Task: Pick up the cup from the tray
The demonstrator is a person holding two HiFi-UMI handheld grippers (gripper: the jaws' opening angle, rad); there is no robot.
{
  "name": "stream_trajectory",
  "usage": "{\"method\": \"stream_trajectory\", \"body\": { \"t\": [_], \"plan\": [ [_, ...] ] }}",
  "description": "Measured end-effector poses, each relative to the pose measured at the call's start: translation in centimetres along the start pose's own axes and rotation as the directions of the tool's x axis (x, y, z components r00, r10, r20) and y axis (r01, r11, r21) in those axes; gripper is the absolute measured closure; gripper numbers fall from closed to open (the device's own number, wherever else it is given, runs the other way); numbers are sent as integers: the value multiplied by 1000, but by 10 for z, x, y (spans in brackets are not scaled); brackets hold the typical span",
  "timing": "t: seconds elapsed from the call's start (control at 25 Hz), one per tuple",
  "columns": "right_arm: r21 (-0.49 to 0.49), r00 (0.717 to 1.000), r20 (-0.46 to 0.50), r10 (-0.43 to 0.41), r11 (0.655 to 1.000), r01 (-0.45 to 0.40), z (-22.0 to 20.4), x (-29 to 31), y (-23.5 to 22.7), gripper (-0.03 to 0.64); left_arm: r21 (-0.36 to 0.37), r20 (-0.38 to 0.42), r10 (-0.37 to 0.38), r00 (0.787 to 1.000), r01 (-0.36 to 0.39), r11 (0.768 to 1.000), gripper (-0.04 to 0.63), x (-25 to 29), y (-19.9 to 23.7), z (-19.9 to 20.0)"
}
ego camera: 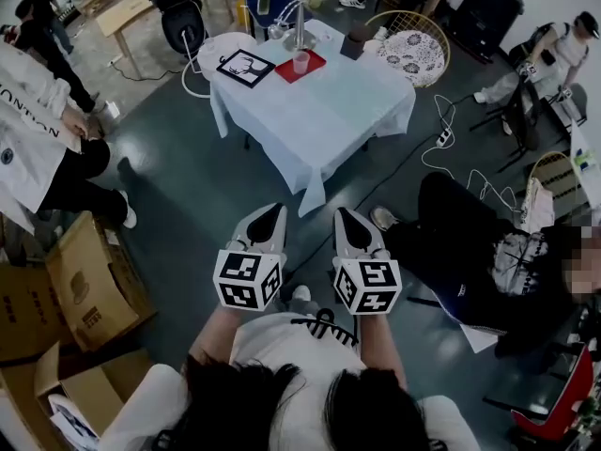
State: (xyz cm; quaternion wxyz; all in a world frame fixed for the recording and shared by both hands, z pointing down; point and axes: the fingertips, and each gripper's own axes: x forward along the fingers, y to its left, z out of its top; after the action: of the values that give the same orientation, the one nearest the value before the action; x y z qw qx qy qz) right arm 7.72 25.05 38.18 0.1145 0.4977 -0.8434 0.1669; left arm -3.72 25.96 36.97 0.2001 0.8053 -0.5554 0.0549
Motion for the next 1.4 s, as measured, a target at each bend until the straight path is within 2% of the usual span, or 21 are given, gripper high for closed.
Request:
{"method": "stream_trajectory", "body": {
  "t": [0.28,0.68,0.88,1.4],
  "plan": [
    [-15,1000,6,8,1000,-8,1,-1,-18,592,-5,5,23,1000,-23,1000,595,10,-12,-3],
    [-40,997,3,76,996,-75,2,-2,-26,588,-16,20,91,996,-91,996,595,11,-22,-7],
    [-46,997,7,79,996,-79,5,6,-28,584,-17,23,104,994,-103,995,595,17,-15,-5],
    [-36,1000,7,15,999,-15,24,71,-63,574,1,9,42,999,-42,999,595,93,20,16]
  ]
}}
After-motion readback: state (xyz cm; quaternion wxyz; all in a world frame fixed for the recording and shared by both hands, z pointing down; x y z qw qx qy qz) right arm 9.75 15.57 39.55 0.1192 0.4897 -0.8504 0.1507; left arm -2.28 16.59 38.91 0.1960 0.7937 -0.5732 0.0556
